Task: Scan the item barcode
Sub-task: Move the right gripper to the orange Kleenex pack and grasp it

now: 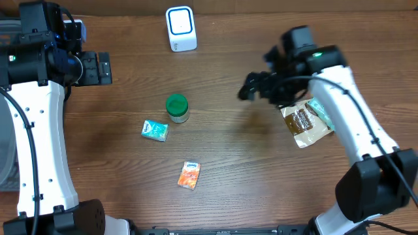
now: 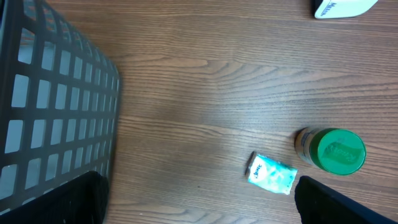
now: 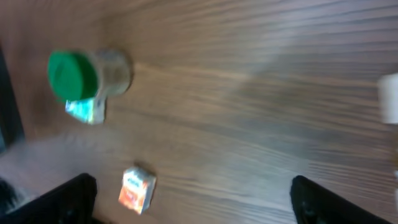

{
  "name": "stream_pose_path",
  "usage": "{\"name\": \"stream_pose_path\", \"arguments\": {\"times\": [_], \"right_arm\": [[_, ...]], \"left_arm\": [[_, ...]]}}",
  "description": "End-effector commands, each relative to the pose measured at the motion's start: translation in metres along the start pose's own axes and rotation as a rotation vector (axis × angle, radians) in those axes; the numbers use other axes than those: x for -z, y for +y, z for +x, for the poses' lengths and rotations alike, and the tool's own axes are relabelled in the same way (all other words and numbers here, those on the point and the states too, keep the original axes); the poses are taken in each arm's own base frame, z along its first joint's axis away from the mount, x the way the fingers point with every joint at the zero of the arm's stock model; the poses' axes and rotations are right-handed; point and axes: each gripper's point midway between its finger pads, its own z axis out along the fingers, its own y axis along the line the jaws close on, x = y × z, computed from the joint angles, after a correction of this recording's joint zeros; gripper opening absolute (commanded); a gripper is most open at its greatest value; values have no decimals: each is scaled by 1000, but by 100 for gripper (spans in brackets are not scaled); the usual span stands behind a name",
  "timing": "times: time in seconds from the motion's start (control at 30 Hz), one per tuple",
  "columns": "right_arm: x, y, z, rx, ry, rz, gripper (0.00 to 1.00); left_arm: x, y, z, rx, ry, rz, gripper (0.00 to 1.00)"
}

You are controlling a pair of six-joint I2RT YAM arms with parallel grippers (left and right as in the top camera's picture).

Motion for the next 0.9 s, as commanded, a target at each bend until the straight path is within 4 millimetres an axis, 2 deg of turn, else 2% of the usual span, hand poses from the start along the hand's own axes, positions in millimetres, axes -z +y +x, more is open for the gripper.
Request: {"name": "stream_pose_path", "arguments": {"times": [0.0, 0.2, 0.27, 0.37, 0.4, 0.67, 0.87], "right_arm": [[-14, 31, 18, 63, 47, -26, 86], [-52, 82, 56, 151, 150, -26, 56], [-62, 95, 67, 180, 167, -11, 41], [-80, 111, 84, 201, 185, 26, 11], [-84, 115, 89, 204, 190, 35, 5], [-129, 137, 141, 253, 302, 101, 4], [-159, 135, 167, 246, 380, 148, 4]], "left_arm": [[-2, 3, 0, -12, 6, -11, 99], [-2, 3, 0, -12, 6, -11, 100], [-2, 3, 0, -12, 6, -11, 99], [-2, 3, 0, -12, 6, -11, 100], [-2, 3, 0, -12, 6, -11, 99], [-2, 3, 0, -12, 6, -11, 100], [-2, 3, 0, -12, 6, -11, 99]]}}
